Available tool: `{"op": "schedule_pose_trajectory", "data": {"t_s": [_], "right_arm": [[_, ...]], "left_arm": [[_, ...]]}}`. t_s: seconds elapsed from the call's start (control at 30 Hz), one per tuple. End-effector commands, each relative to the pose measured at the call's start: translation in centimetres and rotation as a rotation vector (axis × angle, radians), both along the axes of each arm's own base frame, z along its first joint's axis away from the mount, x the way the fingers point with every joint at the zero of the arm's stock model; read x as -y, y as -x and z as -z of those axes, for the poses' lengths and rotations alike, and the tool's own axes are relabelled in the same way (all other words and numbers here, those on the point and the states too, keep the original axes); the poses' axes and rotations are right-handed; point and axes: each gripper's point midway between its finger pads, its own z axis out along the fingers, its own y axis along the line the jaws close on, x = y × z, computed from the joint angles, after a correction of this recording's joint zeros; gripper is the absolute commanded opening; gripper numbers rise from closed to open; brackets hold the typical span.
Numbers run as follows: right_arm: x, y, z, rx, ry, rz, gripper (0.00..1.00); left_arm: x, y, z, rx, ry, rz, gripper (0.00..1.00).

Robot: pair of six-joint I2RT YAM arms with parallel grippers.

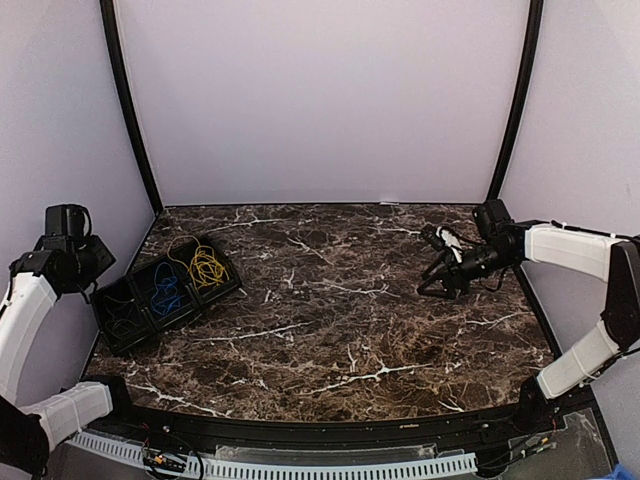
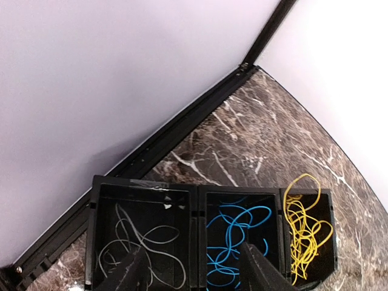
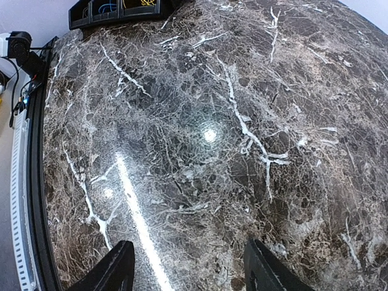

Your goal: Untangle the cables

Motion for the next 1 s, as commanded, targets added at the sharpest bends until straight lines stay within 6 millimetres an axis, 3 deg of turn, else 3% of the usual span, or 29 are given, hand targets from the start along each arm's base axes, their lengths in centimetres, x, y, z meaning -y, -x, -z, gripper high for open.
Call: {"op": "schedule_pose_trajectory", "data": {"t_s": [0.0,0.2,0.3,0.43,0.47,0.53,0.67,0.7,0.73,0.77,0.8,0.87,0.97], "right_arm": [[0.2,-1.6,-1.8,0.071,0.02,0.042,0.62],[2.7,-5.5,-4.1,0.189,0.094,0.252,0.65],[4.2,-7.5,-6.4,0.207,0.101,0.354,0.74],[5.8,-9.6,-9.5,0.267,0.12,0.456,0.87],[6.3,-10.1,-10.2,0.289,0.119,0.5,0.95],[6.4,-10.3,-12.2,0.307,0.087,0.54,0.99],[6.9,-9.7,-16.6,0.352,-0.031,0.649,0.99],[7.3,-9.7,-18.0,0.386,-0.056,0.679,0.98],[7.8,-9.5,-18.8,0.41,-0.065,0.712,0.99],[8.3,-9.5,-19.8,0.437,-0.079,0.747,0.99],[8.7,-9.4,-20.5,0.451,-0.09,0.775,0.99],[8.8,-8.6,-21.3,0.463,-0.103,0.777,0.99],[8.7,-7.5,-20.9,0.474,-0.119,0.76,0.99]], "left_arm": [[2.9,-2.6,-2.7,0.098,0.016,0.225,0.51],[9.0,-6.0,-6.2,0.261,0.041,0.571,0.54],[12.9,-7.0,-7.7,0.288,-0.066,0.701,0.59],[16.1,-8.7,-8.1,0.27,-0.144,0.778,0.67],[16.2,-9.1,-8.1,0.266,-0.164,0.769,0.69],[18.2,-9.9,-7.9,0.258,-0.192,0.799,0.72],[25.4,-10.0,-8.9,0.289,-0.305,0.957,0.79],[26.3,-10.2,-8.4,0.268,-0.345,0.984,0.79],[27.4,-10.1,-9.2,0.28,-0.367,0.998,0.8],[28.0,-10.3,-8.6,0.253,-0.385,1.012,0.84],[28.6,-10.4,-9.2,0.262,-0.384,1.017,0.95],[29.1,-10.6,-8.7,0.243,-0.356,1.017,0.99],[28.8,-10.7,-8.4,0.254,-0.329,0.976,0.99]]}}
